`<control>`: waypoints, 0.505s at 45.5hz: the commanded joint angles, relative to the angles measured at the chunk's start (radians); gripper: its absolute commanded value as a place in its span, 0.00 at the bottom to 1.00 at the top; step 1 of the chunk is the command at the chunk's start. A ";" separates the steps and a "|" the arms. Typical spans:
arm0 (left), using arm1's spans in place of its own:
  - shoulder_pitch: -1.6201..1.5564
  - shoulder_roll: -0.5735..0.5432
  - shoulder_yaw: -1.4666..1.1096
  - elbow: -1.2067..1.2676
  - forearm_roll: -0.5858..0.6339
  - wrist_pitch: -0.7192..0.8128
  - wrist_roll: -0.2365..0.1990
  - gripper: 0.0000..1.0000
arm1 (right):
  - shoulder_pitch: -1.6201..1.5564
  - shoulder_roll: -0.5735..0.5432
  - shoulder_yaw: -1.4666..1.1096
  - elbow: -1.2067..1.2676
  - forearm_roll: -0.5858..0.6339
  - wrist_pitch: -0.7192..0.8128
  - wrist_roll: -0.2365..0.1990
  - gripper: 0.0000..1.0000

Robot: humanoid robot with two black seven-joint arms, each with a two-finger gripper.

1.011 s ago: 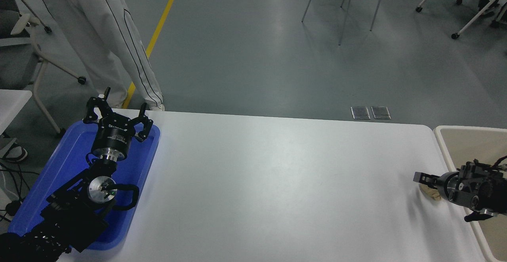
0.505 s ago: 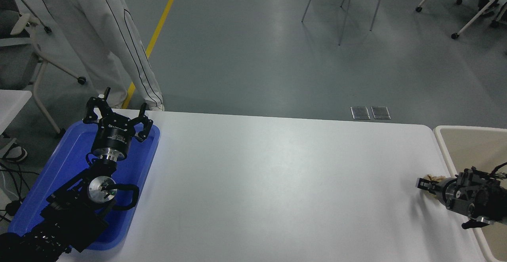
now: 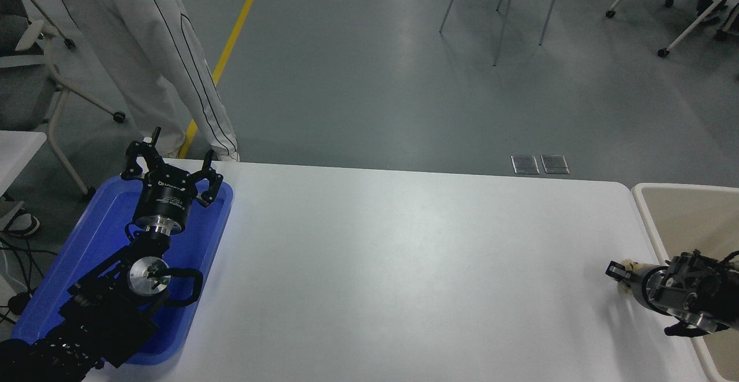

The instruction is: Pick up paper ball place in dustbin

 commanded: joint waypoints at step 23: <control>-0.001 0.000 0.001 0.000 0.000 0.000 0.000 1.00 | 0.445 -0.244 -0.227 0.517 -0.136 0.012 0.009 0.00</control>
